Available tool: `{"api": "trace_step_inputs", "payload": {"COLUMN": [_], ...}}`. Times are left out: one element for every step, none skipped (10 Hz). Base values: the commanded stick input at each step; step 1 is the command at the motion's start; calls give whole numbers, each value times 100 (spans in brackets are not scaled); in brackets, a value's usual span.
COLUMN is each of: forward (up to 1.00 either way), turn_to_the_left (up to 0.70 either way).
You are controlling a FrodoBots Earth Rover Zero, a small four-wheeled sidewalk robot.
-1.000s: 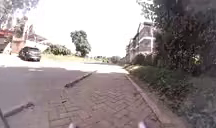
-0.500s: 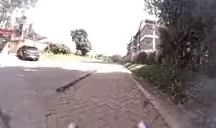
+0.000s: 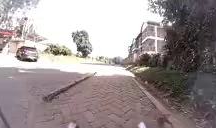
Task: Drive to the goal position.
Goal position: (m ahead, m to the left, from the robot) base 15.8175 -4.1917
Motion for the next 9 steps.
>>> {"api": "trace_step_inputs", "payload": {"forward": [100,100,100,100,100,100,100,100,100], "turn_to_the_left": [0,0,0,0,0,0,0,0,0]}}
